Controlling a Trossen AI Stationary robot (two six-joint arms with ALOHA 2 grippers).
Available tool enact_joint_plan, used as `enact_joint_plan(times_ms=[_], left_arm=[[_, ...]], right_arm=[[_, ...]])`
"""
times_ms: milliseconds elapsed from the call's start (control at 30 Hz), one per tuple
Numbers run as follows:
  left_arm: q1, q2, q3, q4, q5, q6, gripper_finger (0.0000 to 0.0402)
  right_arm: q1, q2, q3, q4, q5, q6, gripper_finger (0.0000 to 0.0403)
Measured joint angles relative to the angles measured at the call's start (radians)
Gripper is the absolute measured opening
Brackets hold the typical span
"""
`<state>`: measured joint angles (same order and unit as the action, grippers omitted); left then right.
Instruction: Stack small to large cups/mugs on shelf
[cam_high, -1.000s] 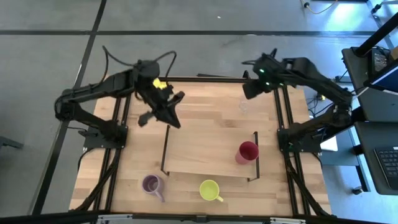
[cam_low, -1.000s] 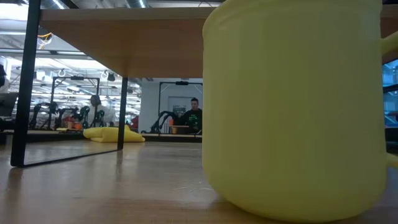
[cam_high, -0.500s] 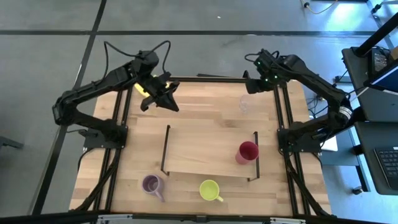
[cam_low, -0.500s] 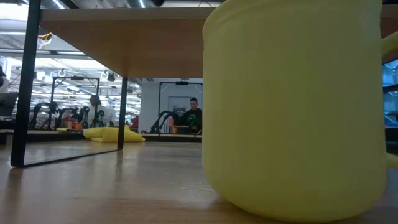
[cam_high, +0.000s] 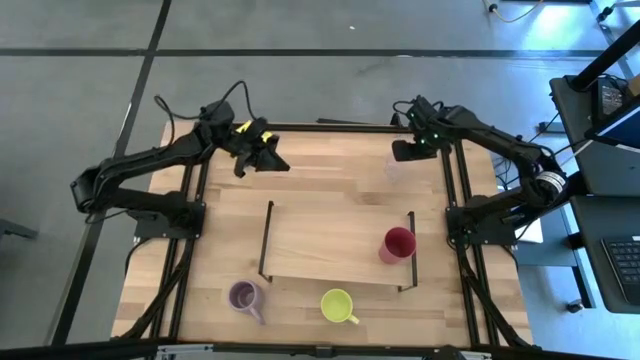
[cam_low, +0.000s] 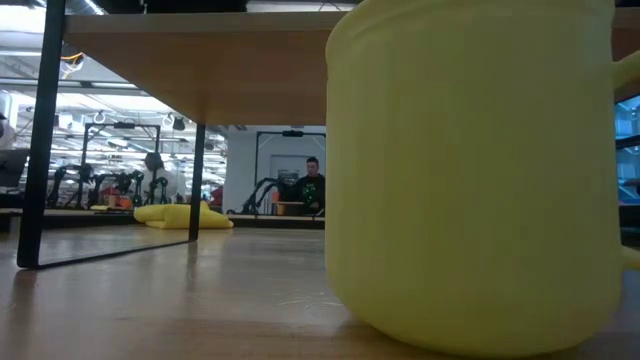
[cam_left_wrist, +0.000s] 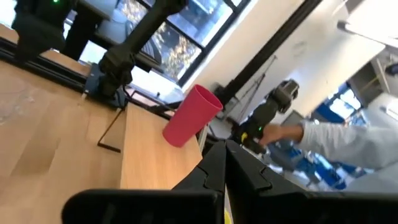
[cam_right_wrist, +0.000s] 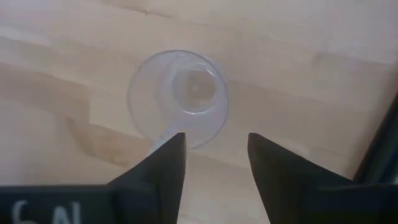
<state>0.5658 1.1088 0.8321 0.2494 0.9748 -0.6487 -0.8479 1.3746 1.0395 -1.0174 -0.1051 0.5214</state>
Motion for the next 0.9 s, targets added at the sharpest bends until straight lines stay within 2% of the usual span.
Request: enact_joint_plan(times_ms=[433, 633, 767, 900], left_arm=[[0.0, -0.03, -0.037, 0.029, -0.077, -0.04, 0.0003], [0.0, -0.03, -0.037, 0.029, -0.102, -0.045, 0.0003], [0.0, -0.03, -0.037, 0.028, -0.117, -0.049, 0.0002], [0.0, -0.03, -0.037, 0.021, -0.128, -0.044, 0.0002]], right_arm=[[-0.019, 0.0, -0.203, 0.328, -0.026, 0.051, 0.014], [-0.019, 0.031, -0.243, 0.341, -0.023, 0.051, 0.0127], [-0.019, 0.045, -0.263, 0.362, -0.032, 0.051, 0.0102], [-0.019, 0.045, -0.221, 0.396, -0.035, 0.025, 0.0059]])
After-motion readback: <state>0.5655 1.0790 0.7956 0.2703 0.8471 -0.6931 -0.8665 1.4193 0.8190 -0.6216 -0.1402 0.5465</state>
